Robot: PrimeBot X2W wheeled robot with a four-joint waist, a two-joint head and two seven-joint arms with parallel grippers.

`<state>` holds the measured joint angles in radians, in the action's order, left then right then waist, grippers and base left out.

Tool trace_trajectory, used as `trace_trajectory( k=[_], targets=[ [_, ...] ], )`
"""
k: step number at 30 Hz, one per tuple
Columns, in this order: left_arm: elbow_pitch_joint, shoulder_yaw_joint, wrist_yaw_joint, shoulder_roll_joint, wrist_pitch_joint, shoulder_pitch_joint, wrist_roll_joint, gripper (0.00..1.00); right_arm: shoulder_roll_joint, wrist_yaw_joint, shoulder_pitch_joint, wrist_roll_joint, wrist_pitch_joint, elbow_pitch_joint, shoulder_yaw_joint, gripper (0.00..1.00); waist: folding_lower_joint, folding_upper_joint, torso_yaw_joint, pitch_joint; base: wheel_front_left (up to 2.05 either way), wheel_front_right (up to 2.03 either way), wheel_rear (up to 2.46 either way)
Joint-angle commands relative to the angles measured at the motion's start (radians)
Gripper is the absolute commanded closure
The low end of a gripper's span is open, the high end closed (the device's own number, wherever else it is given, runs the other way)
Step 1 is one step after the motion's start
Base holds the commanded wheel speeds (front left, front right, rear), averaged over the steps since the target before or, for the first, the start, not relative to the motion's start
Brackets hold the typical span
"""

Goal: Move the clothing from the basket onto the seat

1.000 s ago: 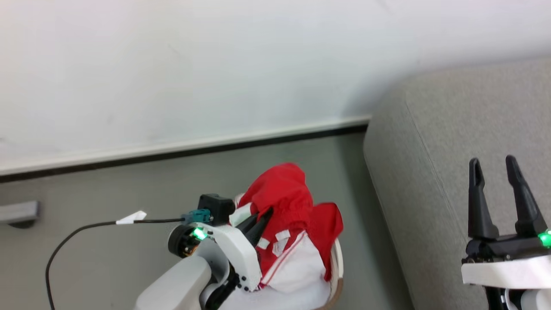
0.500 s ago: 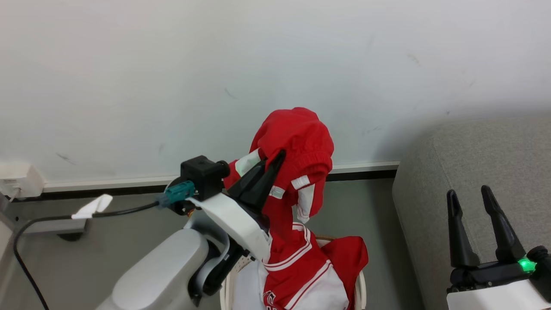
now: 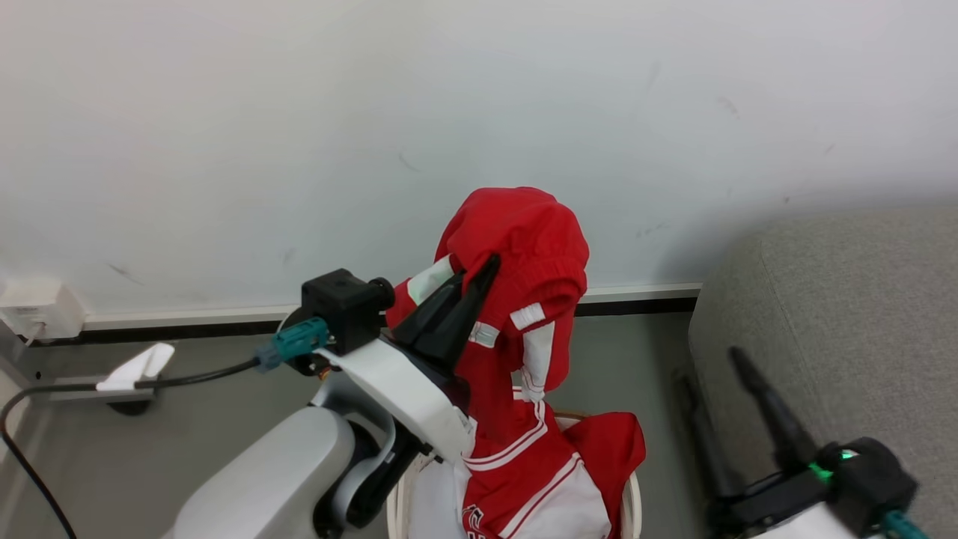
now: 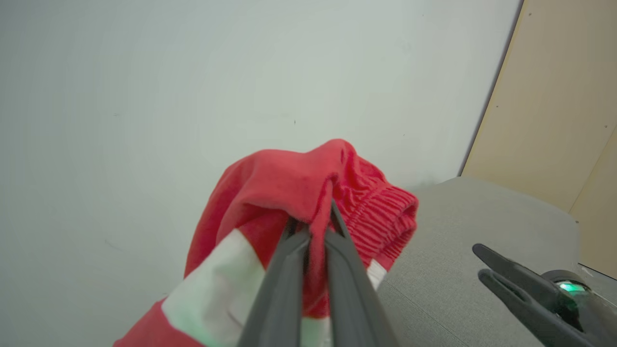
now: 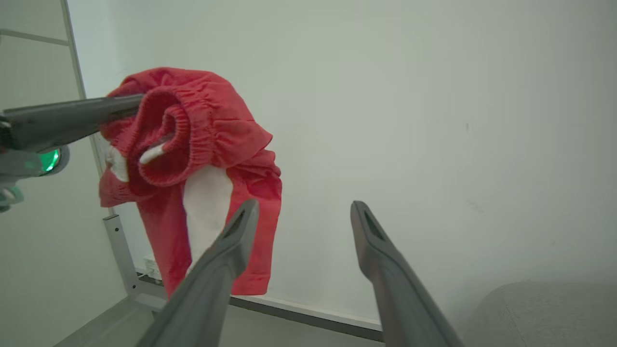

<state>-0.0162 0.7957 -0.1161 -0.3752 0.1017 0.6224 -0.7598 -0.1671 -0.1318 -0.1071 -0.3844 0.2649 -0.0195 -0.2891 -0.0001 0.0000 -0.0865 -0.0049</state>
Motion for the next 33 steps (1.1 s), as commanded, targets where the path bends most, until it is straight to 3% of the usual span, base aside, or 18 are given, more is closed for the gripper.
trace_trajectory(
  k=[1, 12, 20, 28, 29, 30, 31, 33],
  targets=[
    [0.007, 0.005, -0.004, 0.003, 0.0, -0.013, 0.003, 1.0, -0.011, 0.002, -0.023, 0.005, -0.001, -0.018, -0.057, 0.0, 0.0001, 0.0, 0.003, 0.001, 0.0, 0.0, 0.0],
    [-0.007, 0.065, 0.021, 0.067, 0.0, -0.008, 0.008, 1.0, 0.025, 0.002, -0.155, 0.03, -0.001, -0.193, -0.236, 0.0, 0.0001, 0.0, 0.062, -0.002, 0.0, 0.0, 0.0],
    [-0.02, 0.124, 0.05, 0.124, -0.008, -0.017, 0.002, 1.0, 0.057, 0.002, -0.246, 0.135, -0.001, -0.359, -0.201, 0.0, 0.0001, 0.0, 0.14, -0.011, 0.0, 0.0, 0.0],
    [-0.028, 0.165, 0.072, 0.149, -0.021, -0.031, -0.011, 1.0, 0.058, 0.002, -0.289, 0.149, -0.001, -0.414, -0.203, 0.0, 0.0001, 0.0, 0.201, -0.021, 0.0, 0.0, 0.0],
    [-0.029, 0.166, 0.072, 0.15, -0.022, -0.032, -0.014, 1.0, 0.058, 0.002, -0.292, 0.142, -0.001, -0.417, -0.204, 0.11, 0.0001, 0.0, 0.206, -0.022, 0.0, 0.0, 0.0],
    [-0.031, 0.166, 0.071, 0.15, -0.022, -0.034, -0.015, 1.0, 0.056, 0.002, -0.293, 0.136, -0.001, -0.418, -0.204, 0.93, 0.0001, 0.0, 0.212, -0.024, 0.0, 0.0, 0.0],
    [-0.033, 0.165, 0.068, 0.149, -0.022, -0.034, -0.016, 1.0, 0.057, 0.002, -0.294, 0.128, -0.001, -0.417, -0.205, 1.0, 0.0001, 0.0, 0.216, -0.024, 0.0, 0.0, 0.0],
    [-0.039, 0.16, 0.065, 0.145, -0.019, -0.036, -0.019, 1.0, 0.055, 0.002, -0.29, 0.11, -0.001, -0.411, -0.207, 1.0, 0.0001, 0.0, 0.221, -0.025, 0.0, 0.0, 0.0]
  ],
)
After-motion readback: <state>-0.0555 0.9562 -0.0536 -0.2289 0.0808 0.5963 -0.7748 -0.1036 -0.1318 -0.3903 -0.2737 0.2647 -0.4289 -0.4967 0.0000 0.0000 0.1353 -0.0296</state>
